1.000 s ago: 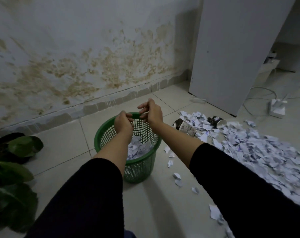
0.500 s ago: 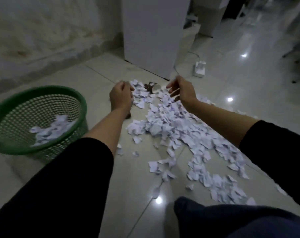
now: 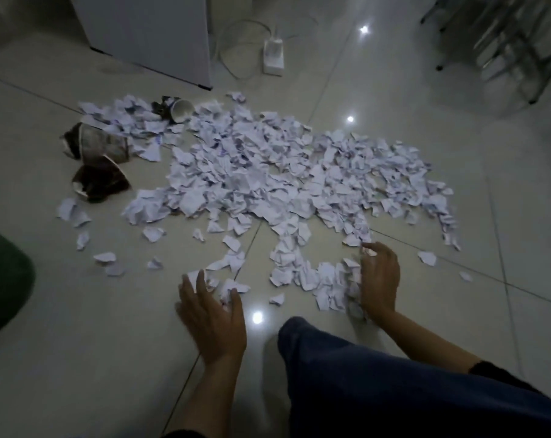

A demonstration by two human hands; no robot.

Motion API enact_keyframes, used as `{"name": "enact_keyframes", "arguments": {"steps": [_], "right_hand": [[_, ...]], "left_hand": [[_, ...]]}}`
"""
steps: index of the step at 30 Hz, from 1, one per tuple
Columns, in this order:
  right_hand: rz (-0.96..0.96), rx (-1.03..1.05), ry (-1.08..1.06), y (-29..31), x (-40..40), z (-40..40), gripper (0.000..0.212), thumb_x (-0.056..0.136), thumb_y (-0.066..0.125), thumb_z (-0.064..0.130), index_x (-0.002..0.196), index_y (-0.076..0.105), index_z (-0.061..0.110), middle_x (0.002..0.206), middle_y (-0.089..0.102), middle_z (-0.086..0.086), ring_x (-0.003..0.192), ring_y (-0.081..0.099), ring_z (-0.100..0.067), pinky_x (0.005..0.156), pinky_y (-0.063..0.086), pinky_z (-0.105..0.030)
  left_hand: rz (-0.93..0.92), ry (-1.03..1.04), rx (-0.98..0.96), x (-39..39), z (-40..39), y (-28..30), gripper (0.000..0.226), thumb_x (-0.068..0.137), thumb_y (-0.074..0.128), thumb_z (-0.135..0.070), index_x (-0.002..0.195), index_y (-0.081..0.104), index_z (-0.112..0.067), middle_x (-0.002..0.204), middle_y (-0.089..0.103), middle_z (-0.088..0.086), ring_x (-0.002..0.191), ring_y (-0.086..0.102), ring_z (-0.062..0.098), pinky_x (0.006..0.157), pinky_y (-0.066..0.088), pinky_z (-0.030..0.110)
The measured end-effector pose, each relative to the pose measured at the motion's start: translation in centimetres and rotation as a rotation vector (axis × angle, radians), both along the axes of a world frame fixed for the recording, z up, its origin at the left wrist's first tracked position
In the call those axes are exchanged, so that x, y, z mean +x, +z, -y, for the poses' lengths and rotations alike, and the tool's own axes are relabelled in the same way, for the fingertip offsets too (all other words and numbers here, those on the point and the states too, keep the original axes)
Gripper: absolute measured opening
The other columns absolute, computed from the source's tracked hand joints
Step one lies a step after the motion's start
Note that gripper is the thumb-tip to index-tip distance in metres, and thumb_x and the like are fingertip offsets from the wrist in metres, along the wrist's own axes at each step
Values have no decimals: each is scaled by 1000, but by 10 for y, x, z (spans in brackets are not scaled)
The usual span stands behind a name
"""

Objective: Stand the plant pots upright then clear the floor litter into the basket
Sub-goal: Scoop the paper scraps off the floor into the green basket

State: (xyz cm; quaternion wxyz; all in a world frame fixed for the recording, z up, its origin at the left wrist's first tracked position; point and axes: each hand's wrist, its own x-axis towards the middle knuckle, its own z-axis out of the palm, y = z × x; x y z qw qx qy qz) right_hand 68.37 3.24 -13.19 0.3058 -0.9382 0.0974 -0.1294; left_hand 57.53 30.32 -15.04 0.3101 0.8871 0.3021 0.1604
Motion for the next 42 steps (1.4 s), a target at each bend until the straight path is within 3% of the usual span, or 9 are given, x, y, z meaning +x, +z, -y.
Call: {"name": "enact_keyframes", "arguments": {"steps": [4, 9, 14, 19, 22, 25, 30, 38, 42], "right_hand": [[-223, -134, -115, -42, -22, 25, 43, 101, 46, 26, 144, 40, 21, 156, 32, -4, 146, 23, -21, 120, 15, -51], [-174, 48, 17, -32, -4, -28, 43, 102, 41, 24, 145, 36, 21, 159, 25, 0, 150, 13, -17, 121, -4, -41], [-115, 97, 182, -29, 24, -86, 50, 100, 24, 42, 146, 35, 25, 160, 22, 4, 150, 9, -8, 120, -11, -33], [-48, 381, 360, -21, 47, -121, 41, 102, 27, 43, 135, 46, 28, 141, 40, 16, 139, 33, -7, 118, 26, -42], [115, 375, 329, -11, 73, -115, 36, 100, 34, 42, 116, 62, 25, 133, 48, 8, 129, 42, -10, 108, 39, -44], [207, 216, 221, -5, 117, -94, 27, 91, 49, 35, 114, 61, 26, 139, 44, 1, 134, 36, -16, 109, 33, -53], [-70, -45, 265, -9, 167, -70, 50, 88, 42, 57, 135, 50, 38, 160, 22, -2, 150, 9, -31, 117, -4, -56], [-80, 5, 601, -23, 123, -110, 47, 95, 35, 54, 130, 56, 31, 148, 44, 2, 143, 30, -17, 120, 10, -49], [118, 142, 554, -5, 99, -115, 34, 90, 51, 44, 114, 66, 25, 124, 58, 5, 116, 46, -1, 102, 37, -37]], "left_hand": [[-142, -92, 70, -7, 12, -17, 70, 94, 48, -41, 150, 22, -8, 158, 12, 18, 146, 13, 32, 118, 14, 50], [-169, -180, 85, 27, 29, -11, 79, 91, 32, -54, 152, 11, -9, 159, 4, 18, 147, 9, 30, 117, 18, 50], [-140, -260, -13, 65, 39, -8, 85, 90, 30, -63, 153, -6, -20, 160, -14, 9, 148, -9, 23, 120, 0, 43], [6, -255, -273, 93, 33, 3, 78, 92, 38, -56, 151, -9, -33, 160, -14, -3, 147, -6, 14, 121, 7, 41], [77, -211, -114, 93, 23, 7, 71, 95, 33, -55, 153, 5, -25, 161, -7, -1, 147, -8, 12, 121, 3, 43], [14, -11, 72, 81, 18, 0, 70, 94, 39, -52, 152, 17, -18, 161, -2, 10, 148, -6, 28, 119, 0, 51], [-170, 269, 54, 69, 12, -18, 78, 84, 61, -46, 148, 27, -19, 155, 3, 28, 143, 3, 47, 115, 7, 60], [-62, -39, -122, 86, 21, -5, 73, 90, 34, -60, 151, 13, -25, 159, 6, 16, 147, 3, 29, 120, 1, 43], [14, -125, -182, 84, 32, 2, 89, 79, 25, -81, 151, 2, -33, 160, -2, 5, 148, -4, 20, 119, -6, 39]]}}
